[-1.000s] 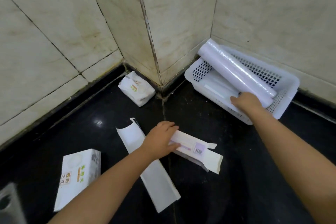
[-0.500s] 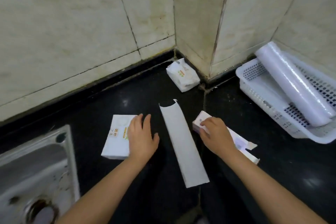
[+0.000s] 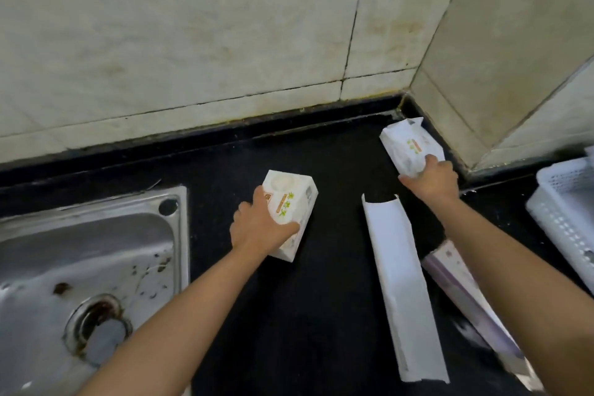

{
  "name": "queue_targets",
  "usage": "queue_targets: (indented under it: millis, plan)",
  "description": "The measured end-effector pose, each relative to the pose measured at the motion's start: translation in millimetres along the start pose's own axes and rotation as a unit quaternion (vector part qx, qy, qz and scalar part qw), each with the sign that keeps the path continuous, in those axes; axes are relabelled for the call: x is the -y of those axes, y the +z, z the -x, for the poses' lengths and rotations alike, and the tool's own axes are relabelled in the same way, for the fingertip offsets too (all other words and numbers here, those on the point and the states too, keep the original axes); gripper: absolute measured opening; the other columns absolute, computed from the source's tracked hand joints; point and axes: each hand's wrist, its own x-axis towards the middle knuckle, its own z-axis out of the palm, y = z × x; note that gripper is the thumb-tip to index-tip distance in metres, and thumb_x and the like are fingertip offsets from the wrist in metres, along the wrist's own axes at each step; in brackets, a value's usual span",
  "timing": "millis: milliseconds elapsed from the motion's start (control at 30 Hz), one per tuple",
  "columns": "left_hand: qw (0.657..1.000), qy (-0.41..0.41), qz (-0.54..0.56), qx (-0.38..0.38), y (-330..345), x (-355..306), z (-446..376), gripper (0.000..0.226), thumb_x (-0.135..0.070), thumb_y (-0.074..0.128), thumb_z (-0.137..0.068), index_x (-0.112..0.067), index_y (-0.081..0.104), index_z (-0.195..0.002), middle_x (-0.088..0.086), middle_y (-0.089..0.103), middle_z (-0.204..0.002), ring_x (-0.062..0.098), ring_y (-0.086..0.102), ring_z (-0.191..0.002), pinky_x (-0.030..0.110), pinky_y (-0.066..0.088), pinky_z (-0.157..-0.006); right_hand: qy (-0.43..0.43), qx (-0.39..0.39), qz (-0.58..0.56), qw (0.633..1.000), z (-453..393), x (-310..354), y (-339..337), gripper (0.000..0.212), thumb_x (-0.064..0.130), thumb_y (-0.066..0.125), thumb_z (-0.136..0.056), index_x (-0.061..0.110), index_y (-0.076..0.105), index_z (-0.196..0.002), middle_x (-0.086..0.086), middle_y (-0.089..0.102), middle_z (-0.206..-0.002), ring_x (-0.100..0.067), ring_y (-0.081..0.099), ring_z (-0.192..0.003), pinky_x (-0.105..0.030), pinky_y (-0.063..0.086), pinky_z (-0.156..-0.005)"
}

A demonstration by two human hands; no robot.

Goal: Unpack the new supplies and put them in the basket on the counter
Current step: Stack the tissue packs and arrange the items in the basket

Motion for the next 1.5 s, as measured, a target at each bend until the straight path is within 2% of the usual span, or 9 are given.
queue_targets:
  millis: [333,467,600,767,867,1033,1200,1367,1500]
  plan:
    - [0.982,0.026,0.189,0.011,-17.5,-11.0,-59.3,0.091,-0.035,0.069,-0.074,-0.026,0.013,-0.144,0.01,0.04,-0.137,0.028,0.044,-0.122,0.044,0.043,-0.098,-0.076,0.013,0.032,0.996,-25.3,33.8,19.9,0.024,0.011,0.047,-0.091,-0.007,0.06,-0.101,-0.024,0.051,-0.119,-0.037,0.054,-0.104,-0.035,0.042,-0.085]
    - [0.971,0.008,0.233,0.047,-19.2,-35.1,-74.8,0.084,-0.036,0.067,-0.078,-0.024,0.017,-0.144,0.011,0.041,-0.138,0.03,0.048,-0.118,0.043,0.044,-0.094,-0.1,0.125,-0.013,0.987,-6.2,64.4,34.2,0.031,0.012,0.054,-0.084,0.012,0.045,-0.054,-0.013,0.054,-0.076,-0.032,0.059,-0.084,-0.031,0.048,-0.069]
    - [0.965,0.012,0.254,0.06,-20.3,-77.3,-83.5,0.081,-0.038,0.066,-0.079,-0.022,0.019,-0.144,0.012,0.04,-0.14,0.032,0.046,-0.12,0.04,0.042,-0.091,-0.079,0.136,-0.133,0.979,-6.5,44.4,23.0,0.027,0.012,0.06,-0.082,0.006,0.064,-0.108,-0.013,0.061,-0.116,-0.026,0.057,-0.109,-0.026,0.044,-0.089]
    - [0.921,-0.016,0.351,0.167,3.0,-174.6,-83.0,0.078,-0.044,0.062,-0.08,-0.021,0.02,-0.143,0.014,0.044,-0.134,0.03,0.051,-0.104,0.039,0.045,-0.086,0.011,0.098,-0.362,0.927,3.6,-33.3,-4.7,0.028,0.005,0.058,-0.086,0.023,0.059,-0.065,-0.002,0.06,-0.068,-0.011,0.056,-0.063,-0.012,0.047,-0.053]
    - [0.899,-0.037,0.391,0.193,37.0,-238.3,-76.5,0.086,-0.046,0.063,-0.078,-0.018,0.015,-0.144,0.017,0.041,-0.137,0.034,0.047,-0.116,0.04,0.043,-0.098,0.036,0.072,-0.385,0.919,9.8,-73.1,-13.8,0.031,0.004,0.057,-0.087,0.024,0.06,-0.063,-0.002,0.06,-0.065,-0.012,0.056,-0.063,-0.015,0.047,-0.055]
    - [0.957,-0.087,0.238,0.139,91.1,-287.5,-62.6,0.098,-0.049,0.059,-0.08,-0.016,-0.004,-0.147,0.02,0.021,-0.147,0.036,0.028,-0.132,0.048,0.028,-0.111,0.041,0.082,-0.36,0.928,1.6,-106.9,-19.3,0.028,0.007,0.055,-0.087,0.024,0.059,-0.066,0.003,0.06,-0.071,-0.017,0.058,-0.08,-0.035,0.048,-0.084]
    - [0.975,0.009,0.165,0.147,115.0,-289.6,-49.1,0.09,-0.053,0.055,-0.083,-0.02,0.002,-0.147,0.017,0.015,-0.149,0.034,0.025,-0.133,0.042,0.03,-0.11,0.064,0.062,-0.358,0.93,-3.4,-121.6,-15.5,0.022,0.005,0.054,-0.087,0.019,0.063,-0.073,-0.01,0.064,-0.082,-0.02,0.06,-0.079,-0.033,0.05,-0.078]
    - [0.984,0.106,0.106,-0.093,98.1,-220.4,-65.8,0.076,-0.03,0.06,-0.086,-0.01,0.017,-0.145,0.018,0.012,-0.154,0.033,0.013,-0.142,0.044,0.02,-0.116,-0.086,-0.023,-0.21,0.974,-20.6,-82.8,-1.3,0.05,0.019,0.063,-0.084,0.014,0.046,-0.131,-0.008,0.046,-0.134,-0.02,0.047,-0.121,-0.027,0.041,-0.1]
    - [0.987,0.037,0.157,-0.006,83.1,-176.8,-98.7,0.073,-0.023,0.063,-0.085,-0.005,0.021,-0.142,0.021,0.032,-0.146,0.033,0.035,-0.133,0.043,0.036,-0.109,-0.143,-0.016,-0.082,0.986,-36.5,-52.9,16.5,0.05,0.021,0.053,-0.09,0.021,0.037,-0.137,-0.009,0.022,-0.151,-0.025,0.017,-0.14,-0.041,0.026,-0.116]
